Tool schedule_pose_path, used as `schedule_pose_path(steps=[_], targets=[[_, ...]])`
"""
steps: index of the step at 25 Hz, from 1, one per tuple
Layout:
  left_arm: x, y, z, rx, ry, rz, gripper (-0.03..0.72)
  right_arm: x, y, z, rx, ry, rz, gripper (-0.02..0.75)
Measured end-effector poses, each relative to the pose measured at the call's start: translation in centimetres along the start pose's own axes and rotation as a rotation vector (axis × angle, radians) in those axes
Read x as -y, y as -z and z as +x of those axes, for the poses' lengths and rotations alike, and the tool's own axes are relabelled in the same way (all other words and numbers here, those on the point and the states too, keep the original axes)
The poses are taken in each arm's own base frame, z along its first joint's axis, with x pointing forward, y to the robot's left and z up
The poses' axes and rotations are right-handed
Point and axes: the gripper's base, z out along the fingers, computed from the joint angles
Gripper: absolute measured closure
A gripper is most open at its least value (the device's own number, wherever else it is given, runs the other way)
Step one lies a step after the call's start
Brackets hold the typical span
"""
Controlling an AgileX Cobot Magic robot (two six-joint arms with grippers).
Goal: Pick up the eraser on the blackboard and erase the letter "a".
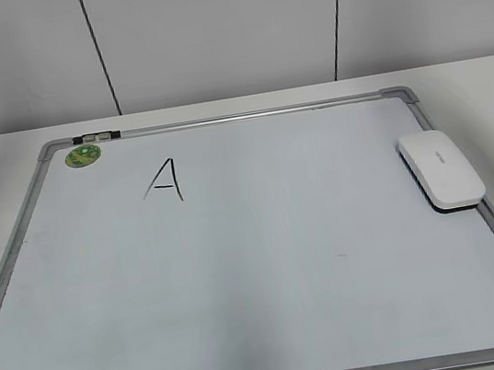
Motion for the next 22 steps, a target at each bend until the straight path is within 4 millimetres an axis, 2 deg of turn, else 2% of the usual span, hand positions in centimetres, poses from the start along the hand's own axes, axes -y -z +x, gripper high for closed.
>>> schedule_pose_path(steps=[4,7,12,17,22], targets=[[1.9,3.9,3.0,0.011,-0.032,-0.01,0.156,-0.2,3.2,1.2,0.051,0.003,0.003,0.146],[2.4,5.5,6.3,-0.023,-0.035,-0.036,0.156,-0.4,5.2,2.3,0.083,0.003,0.001,0.146],[3.4,7.6,10.8,-0.033,-0.029,-0.023,0.156,-0.8,8.0,6.2,0.1,0.002,-0.006,0.146],[4.7,9.4,15.6,-0.017,-0.009,0.02,0.156,-1.2,8.9,10.6,0.072,-0.001,-0.014,0.146],[5.9,10.4,21.0,0.008,0.013,0.062,0.156,-1.5,8.6,15.6,0.023,-0.005,-0.02,0.146]])
